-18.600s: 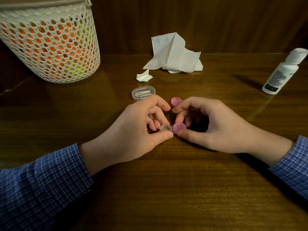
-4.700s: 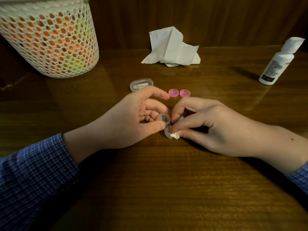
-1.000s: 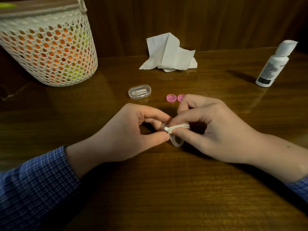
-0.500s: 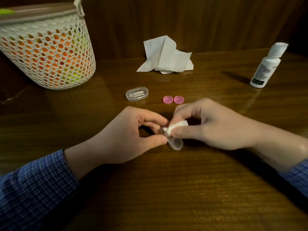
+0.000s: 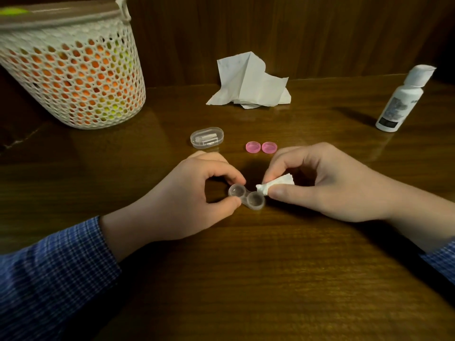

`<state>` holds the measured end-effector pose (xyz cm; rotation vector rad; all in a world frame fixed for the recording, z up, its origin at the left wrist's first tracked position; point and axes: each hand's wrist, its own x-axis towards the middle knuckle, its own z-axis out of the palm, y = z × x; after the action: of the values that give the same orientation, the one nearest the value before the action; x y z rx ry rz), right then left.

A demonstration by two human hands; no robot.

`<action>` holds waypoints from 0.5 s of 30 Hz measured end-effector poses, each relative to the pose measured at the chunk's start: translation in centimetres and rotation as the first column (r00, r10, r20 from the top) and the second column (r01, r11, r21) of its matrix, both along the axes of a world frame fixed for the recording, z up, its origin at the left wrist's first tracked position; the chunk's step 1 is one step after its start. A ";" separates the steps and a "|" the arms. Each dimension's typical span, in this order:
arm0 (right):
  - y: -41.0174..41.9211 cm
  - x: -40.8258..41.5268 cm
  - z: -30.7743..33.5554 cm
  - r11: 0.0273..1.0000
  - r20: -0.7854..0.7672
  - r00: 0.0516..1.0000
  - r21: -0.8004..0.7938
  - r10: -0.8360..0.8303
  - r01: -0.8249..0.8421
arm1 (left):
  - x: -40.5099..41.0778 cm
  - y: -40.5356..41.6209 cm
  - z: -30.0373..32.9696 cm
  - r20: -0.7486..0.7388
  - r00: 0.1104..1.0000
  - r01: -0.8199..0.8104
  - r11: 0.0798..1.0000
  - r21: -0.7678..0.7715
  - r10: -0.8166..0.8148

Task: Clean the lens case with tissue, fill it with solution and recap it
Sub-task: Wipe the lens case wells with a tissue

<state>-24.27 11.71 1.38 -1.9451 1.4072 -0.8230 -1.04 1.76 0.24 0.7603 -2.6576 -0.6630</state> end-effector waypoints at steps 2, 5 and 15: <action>0.0 0.4 -0.4 0.997 -0.077 0.997 -0.079 -0.017 0.011 | 0.0 -0.1 -0.2 0.007 1.000 0.009 1.000 -0.013 -0.009; 0.1 1.0 -0.8 0.989 -0.148 0.989 -0.149 -0.009 -0.013 | 0.0 -0.2 -0.3 0.013 1.000 0.018 1.000 -0.017 -0.018; 0.2 1.2 -0.6 0.978 -0.200 0.979 -0.194 0.034 -0.073 | -0.2 -0.3 -0.4 0.028 0.999 0.028 1.000 0.009 -0.028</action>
<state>-23.10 11.96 0.82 -2.2610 1.4215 -0.7923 -1.19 1.47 -0.19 0.7415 -2.6972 -0.6762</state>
